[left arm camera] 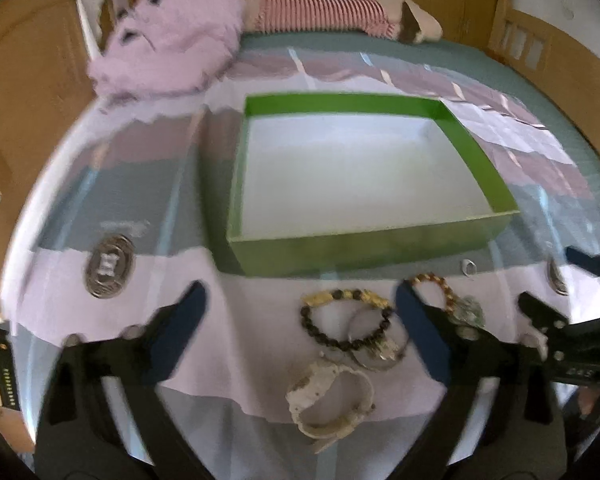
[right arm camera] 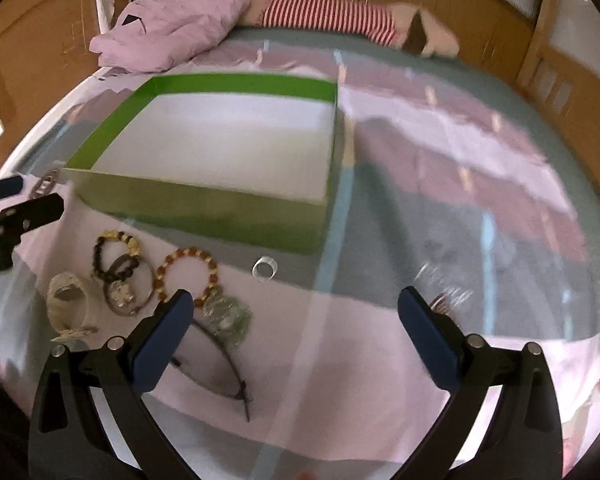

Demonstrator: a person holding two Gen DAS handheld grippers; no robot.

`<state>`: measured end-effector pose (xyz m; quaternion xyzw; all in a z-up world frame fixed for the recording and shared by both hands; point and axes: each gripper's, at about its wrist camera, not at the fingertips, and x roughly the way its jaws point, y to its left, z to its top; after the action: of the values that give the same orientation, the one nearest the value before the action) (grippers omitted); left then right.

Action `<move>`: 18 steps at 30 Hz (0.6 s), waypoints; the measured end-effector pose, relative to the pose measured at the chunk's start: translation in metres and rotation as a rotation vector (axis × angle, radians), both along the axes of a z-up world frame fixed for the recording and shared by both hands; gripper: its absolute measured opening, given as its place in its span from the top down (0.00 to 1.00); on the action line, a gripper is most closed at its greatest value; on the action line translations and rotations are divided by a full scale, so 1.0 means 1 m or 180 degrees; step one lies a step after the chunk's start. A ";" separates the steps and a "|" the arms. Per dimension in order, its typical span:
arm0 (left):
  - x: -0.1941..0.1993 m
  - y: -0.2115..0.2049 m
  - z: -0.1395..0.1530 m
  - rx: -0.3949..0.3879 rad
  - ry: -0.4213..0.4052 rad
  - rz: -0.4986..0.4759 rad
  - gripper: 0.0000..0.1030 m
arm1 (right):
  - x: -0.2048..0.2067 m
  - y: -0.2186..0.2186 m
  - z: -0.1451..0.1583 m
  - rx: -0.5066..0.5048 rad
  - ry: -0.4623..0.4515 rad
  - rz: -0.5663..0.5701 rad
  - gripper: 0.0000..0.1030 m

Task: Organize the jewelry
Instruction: 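Lower the left tool over the white watch while the right tool approaches the black-strap watch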

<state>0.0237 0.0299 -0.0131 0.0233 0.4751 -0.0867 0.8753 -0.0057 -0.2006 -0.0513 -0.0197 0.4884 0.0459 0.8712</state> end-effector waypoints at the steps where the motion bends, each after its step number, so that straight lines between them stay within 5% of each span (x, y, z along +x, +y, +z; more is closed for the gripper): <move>1: 0.003 0.003 -0.003 -0.0098 0.0120 -0.0043 0.31 | 0.000 0.003 -0.001 -0.0015 0.0026 0.0043 0.31; 3: 0.009 0.010 -0.012 -0.0329 0.0412 -0.0095 0.43 | -0.002 0.011 -0.004 -0.0028 0.0112 0.0145 0.52; 6: 0.013 0.013 -0.027 -0.0527 0.0766 -0.0191 0.48 | -0.005 0.023 -0.015 0.0324 0.0406 0.0471 0.54; 10: 0.006 0.001 -0.036 -0.0317 0.0973 -0.0479 0.48 | -0.010 0.044 -0.025 0.0235 0.0485 0.0803 0.54; 16: -0.007 -0.016 -0.049 0.0114 0.1121 -0.0844 0.46 | -0.008 0.047 -0.047 0.0058 0.0670 0.0750 0.55; 18: -0.006 -0.018 -0.061 0.0192 0.1212 -0.0833 0.50 | -0.007 0.044 -0.048 0.0086 0.0685 0.0734 0.75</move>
<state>0.0172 0.0116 -0.0740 0.0941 0.6270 -0.1881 0.7501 -0.0130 -0.1563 -0.0992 -0.0590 0.5728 0.1541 0.8029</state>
